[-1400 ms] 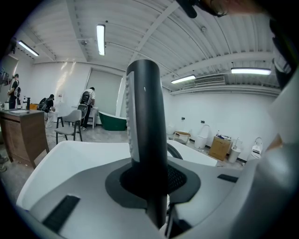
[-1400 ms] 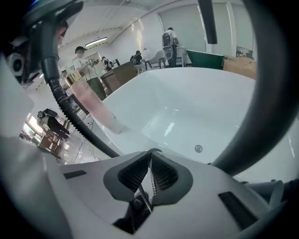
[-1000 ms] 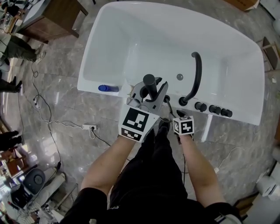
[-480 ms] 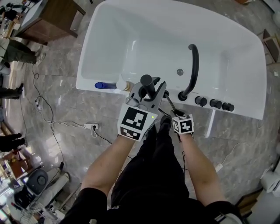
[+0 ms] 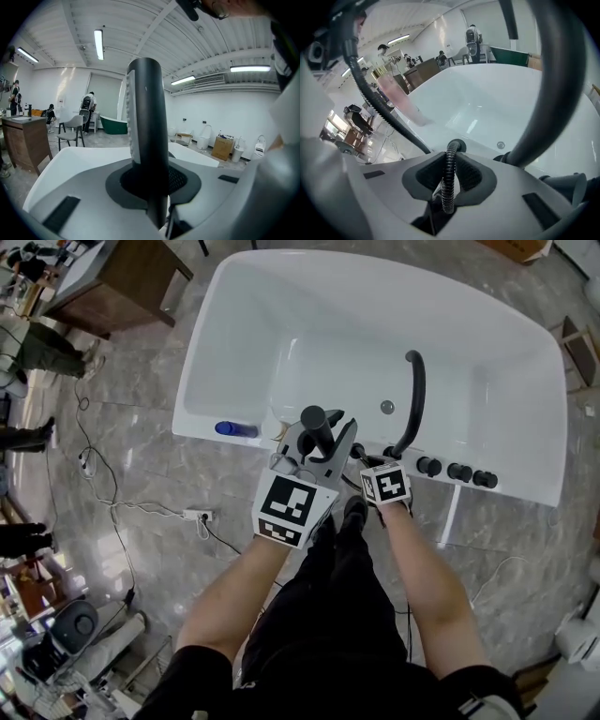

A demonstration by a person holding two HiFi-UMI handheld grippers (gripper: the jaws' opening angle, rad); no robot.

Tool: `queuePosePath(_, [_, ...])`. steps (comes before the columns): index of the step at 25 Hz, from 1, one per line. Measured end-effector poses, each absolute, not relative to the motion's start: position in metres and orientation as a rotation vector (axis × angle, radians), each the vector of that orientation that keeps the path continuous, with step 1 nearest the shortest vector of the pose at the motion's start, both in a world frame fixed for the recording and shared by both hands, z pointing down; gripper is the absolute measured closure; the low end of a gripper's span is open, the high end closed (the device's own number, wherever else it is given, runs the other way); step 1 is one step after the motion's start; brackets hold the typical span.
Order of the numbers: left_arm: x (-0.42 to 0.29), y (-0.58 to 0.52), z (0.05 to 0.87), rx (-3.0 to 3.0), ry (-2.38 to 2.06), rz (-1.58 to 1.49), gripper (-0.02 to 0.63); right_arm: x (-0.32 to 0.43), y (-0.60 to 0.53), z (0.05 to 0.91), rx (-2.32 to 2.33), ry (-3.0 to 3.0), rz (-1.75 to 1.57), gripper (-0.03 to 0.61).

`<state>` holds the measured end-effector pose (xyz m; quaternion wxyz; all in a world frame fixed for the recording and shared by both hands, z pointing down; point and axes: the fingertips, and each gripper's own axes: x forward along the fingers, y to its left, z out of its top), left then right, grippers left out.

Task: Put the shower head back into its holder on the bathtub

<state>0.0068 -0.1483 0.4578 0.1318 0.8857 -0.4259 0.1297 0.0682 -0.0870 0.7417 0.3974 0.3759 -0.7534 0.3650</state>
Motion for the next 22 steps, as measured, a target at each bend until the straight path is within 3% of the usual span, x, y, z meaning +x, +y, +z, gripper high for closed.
queuePosePath(3, [0.003, -0.147, 0.45, 2.577, -1.249, 0.365, 0.535, 0.06, -0.093, 0.756, 0.949, -1.842, 0.937, 0.504])
queuePosePath(8, [-0.007, -0.146, 0.452, 2.567, -1.247, 0.346, 0.535, 0.058, -0.091, 0.75, 1.014, -1.881, 0.956, 0.432])
queuePosePath(22, [-0.022, -0.103, 0.325, 2.68, -1.223, 0.203, 0.535, 0.129, -0.044, 0.532, 1.36, -2.122, 0.871, 0.506])
